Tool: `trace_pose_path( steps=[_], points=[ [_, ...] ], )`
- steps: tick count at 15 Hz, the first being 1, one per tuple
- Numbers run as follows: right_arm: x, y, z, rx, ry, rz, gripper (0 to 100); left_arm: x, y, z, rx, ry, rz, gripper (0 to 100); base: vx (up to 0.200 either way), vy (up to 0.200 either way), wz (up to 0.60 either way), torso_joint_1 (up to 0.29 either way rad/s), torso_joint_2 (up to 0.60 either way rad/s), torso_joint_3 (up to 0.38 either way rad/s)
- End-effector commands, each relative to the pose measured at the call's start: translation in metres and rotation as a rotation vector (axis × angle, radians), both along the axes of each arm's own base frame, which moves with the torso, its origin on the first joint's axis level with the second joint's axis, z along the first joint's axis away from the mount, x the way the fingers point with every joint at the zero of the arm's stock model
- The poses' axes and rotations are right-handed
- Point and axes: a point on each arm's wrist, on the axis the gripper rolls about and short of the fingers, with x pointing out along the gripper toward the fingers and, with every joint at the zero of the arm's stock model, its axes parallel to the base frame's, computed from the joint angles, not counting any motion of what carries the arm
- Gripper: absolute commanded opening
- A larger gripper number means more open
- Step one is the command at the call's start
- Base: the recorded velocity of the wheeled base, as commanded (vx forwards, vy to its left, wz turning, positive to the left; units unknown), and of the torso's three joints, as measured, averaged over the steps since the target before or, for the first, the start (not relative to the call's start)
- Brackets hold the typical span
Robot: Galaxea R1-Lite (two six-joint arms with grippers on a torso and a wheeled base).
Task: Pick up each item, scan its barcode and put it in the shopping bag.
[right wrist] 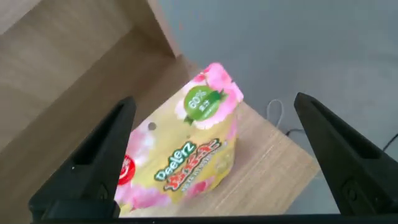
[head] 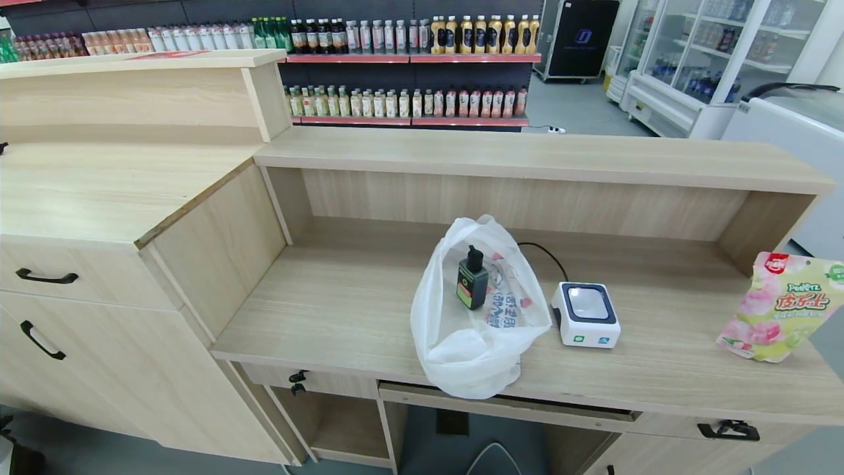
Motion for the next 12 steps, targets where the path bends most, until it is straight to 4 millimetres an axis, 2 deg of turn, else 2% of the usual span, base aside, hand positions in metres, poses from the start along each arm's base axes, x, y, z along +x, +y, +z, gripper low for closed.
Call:
trace_pose_path(
  steps=[1, 5, 12],
  points=[
    [0.024, -0.019, -0.023, 0.103, 0.020, 0.011, 100, 0.000, 0.000, 0.000, 0.000, 0.000, 0.001, 0, 0.000, 0.000, 0.00, 0.000, 0.00, 0.000],
    [0.038, -0.025, -0.033, 0.198, 0.021, 0.089, 100, 0.000, 0.000, 0.000, 0.000, 0.000, 0.001, 0, 0.000, 0.000, 0.00, 0.000, 0.00, 0.000],
    [0.058, -0.017, -0.074, 0.253, 0.103, 0.121, 100, 0.000, 0.000, 0.000, 0.000, 0.000, 0.001, 0, 0.000, 0.000, 0.00, 0.000, 0.00, 0.000]
  ],
)
